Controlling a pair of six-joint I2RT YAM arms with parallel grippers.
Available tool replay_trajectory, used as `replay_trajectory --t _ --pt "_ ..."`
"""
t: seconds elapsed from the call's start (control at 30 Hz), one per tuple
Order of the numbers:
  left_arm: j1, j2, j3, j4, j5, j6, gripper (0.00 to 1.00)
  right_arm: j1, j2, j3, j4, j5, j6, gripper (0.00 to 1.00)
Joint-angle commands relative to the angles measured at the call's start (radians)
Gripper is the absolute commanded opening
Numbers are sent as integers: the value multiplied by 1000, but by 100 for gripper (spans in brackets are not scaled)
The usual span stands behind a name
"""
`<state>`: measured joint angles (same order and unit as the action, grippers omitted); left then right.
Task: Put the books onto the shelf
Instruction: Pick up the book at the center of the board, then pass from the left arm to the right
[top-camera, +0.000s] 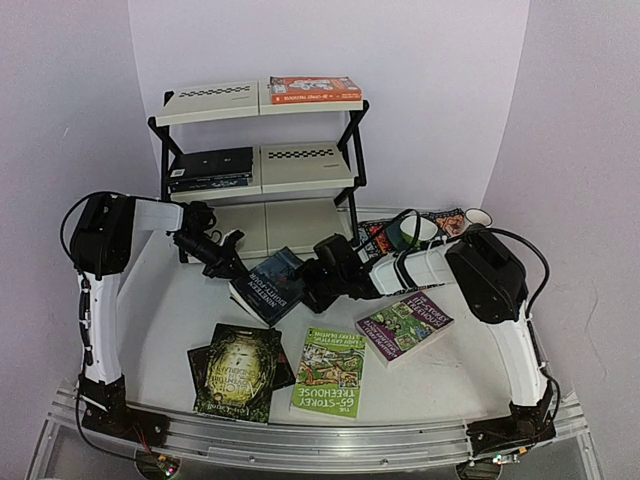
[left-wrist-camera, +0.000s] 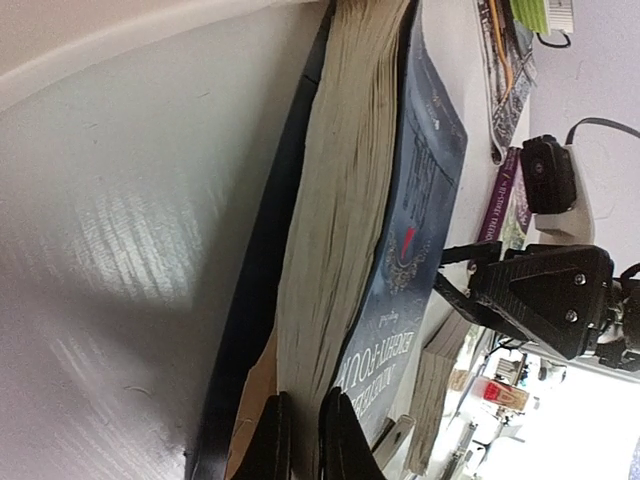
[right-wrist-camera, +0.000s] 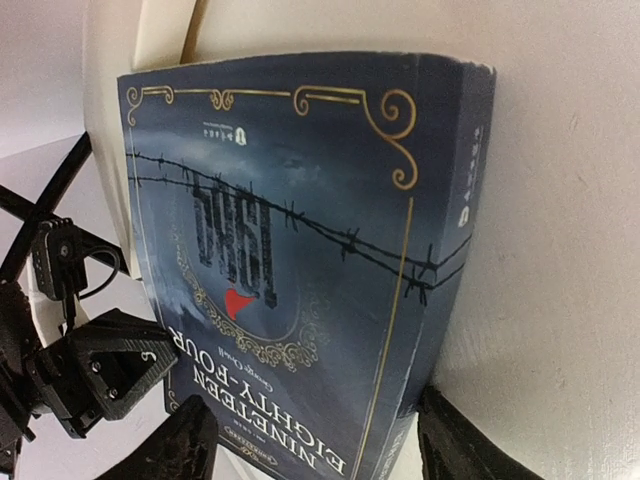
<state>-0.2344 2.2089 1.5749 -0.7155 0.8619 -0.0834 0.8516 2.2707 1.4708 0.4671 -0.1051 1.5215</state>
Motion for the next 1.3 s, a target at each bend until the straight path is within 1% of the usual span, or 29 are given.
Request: replay_trajectory --t 0.0,0.1,0.27,0.37,0.4,0.47,0.57,0.63,0.7,0.77,0.87,1.0,1.03,1.07,1.13,1.17,1.2,1.27 --pt "-38 -43 47 37 203 -84 0 13 5 -65 -83 -6 -1 77" --pt "-29 -54 48 50 219 -120 0 13 -11 -97 -89 -9 3 82" --pt "-4 -89 18 144 252 -231 0 13 -32 -158 -91 -28 17 87" --pt "18 -106 10 200 276 -298 0 12 -56 -205 -91 -20 10 92" --pt "21 -113 5 228 291 -327 0 13 -57 -212 -90 -18 9 93" --pt "21 -123 1 264 314 -362 0 12 -45 -210 -67 -28 17 91" --pt "20 -137 -8 270 330 -372 0 12 -25 -202 13 -38 42 77" --pt "20 -142 -21 271 346 -372 0 10 -21 -181 35 -31 41 74" --pt "20 -145 -40 272 363 -369 0 7 -11 -150 56 -30 38 66" --pt "20 -151 -62 272 350 -367 0 2 -3 -128 87 -27 49 54" --pt "21 -171 -90 252 292 -340 0 -3 -15 -108 103 -12 50 34" --pt "21 -219 -109 203 194 -281 3 -4 -54 -132 104 3 45 5" --pt "21 -231 -117 198 179 -273 5 -3 -63 -142 109 6 50 0" --pt "22 -243 -129 196 159 -267 7 -3 -73 -151 118 10 55 0" --pt "20 -270 -156 192 118 -250 9 -5 -90 -167 139 15 60 0" --pt "19 -280 -166 190 98 -244 11 -5 -96 -172 151 15 62 0" --pt "16 -290 -178 184 73 -234 18 -6 -102 -174 160 15 62 0" --pt "4 -317 -193 157 2 -195 39 -5 -111 -176 167 13 64 0"
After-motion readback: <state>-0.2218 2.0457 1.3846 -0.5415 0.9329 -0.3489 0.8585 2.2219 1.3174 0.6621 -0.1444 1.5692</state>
